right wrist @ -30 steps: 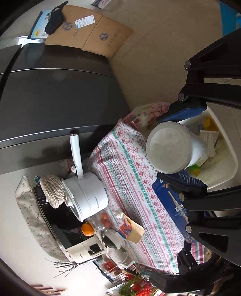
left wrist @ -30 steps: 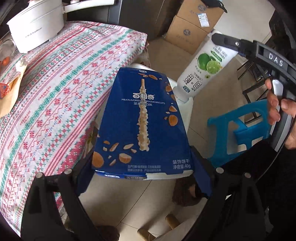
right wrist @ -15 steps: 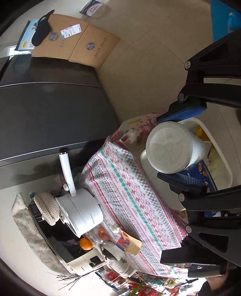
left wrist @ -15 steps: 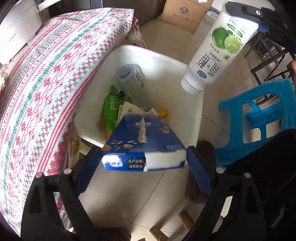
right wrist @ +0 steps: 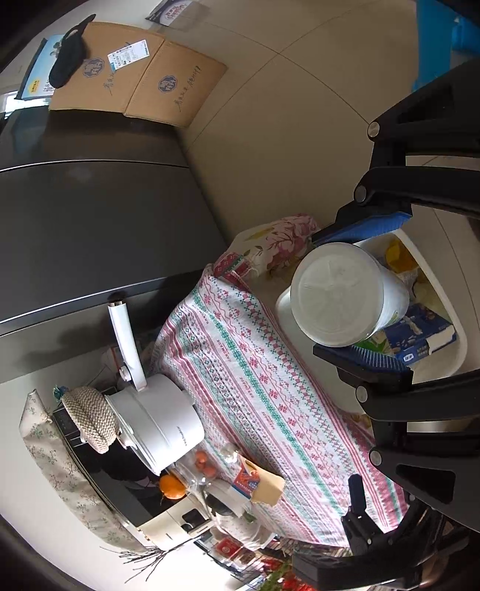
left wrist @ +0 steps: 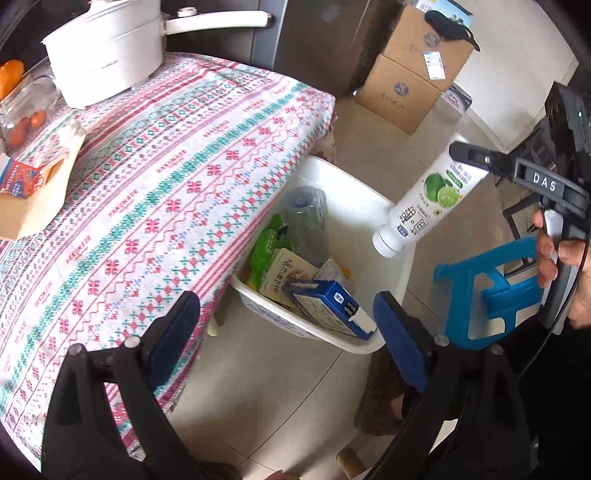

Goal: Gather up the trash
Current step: 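Carry box and drink bottle over the basin and open both tools to drop them, then move both tools back over the table toward the carton on cardboard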

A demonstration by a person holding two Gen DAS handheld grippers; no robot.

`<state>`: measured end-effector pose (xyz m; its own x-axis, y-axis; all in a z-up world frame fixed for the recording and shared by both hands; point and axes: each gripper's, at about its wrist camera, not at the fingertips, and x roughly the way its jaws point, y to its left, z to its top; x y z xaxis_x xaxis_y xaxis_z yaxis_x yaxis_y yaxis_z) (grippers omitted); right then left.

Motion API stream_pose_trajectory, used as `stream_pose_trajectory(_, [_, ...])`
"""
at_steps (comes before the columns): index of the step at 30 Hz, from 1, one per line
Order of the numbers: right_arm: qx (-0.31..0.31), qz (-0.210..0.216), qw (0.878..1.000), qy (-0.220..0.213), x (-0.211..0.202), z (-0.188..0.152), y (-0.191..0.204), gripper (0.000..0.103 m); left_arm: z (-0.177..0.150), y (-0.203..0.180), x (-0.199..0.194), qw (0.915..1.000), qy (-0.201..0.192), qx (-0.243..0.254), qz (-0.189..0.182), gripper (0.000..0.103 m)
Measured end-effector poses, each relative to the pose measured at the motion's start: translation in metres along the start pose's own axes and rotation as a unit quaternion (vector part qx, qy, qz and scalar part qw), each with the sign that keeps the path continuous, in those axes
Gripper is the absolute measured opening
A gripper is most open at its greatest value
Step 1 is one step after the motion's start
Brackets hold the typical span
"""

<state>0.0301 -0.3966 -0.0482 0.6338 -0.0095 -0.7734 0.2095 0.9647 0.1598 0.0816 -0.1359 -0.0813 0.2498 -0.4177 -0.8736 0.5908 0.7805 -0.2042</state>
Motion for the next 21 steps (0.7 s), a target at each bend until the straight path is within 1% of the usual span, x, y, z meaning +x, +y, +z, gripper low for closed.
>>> stream_pose_trajectory(7, [0.003, -0.011, 0.999, 0.034, 0.028, -0.002, 0.005, 0.053, 0.0, 0.037, -0.019, 0.998, -0.028, -0.056, 0.006, 0.096])
stream_pose_trajectory(12, [0.003, -0.021, 0.999, 0.048, 0.041, -0.003, 0.007, 0.053, -0.002, 0.05, -0.03, 0.9958, -0.05, -0.075, 0.018, 0.096])
stream_pose_trajectory(16, [0.02, -0.006, 0.998, 0.056, 0.045, -0.003, 0.006, 0.054, -0.002, 0.055, -0.035, 0.9949, -0.058, -0.078, 0.024, 0.096])
stream_pose_trajectory(17, [0.022, -0.001, 0.998, 0.056, 0.044, -0.001, 0.007, 0.057, -0.002, 0.055, -0.036, 0.9947, -0.06, -0.079, 0.026, 0.096])
stream_pose_trajectory(18, [0.023, 0.002, 0.998, 0.052, 0.042, 0.0, 0.008, 0.064, -0.002, 0.057, -0.038, 0.9944, -0.062, -0.08, 0.029, 0.096])
stream_pose_trajectory(20, [0.021, 0.006, 0.999, 0.04, 0.037, 0.003, 0.014, 0.073, -0.002, 0.059, -0.041, 0.994, -0.067, -0.079, 0.034, 0.096])
stream_pose_trajectory(21, [0.018, 0.007, 0.999, 0.035, 0.034, 0.004, 0.017, 0.075, -0.002, 0.06, -0.042, 0.9938, -0.069, -0.08, 0.036, 0.096])
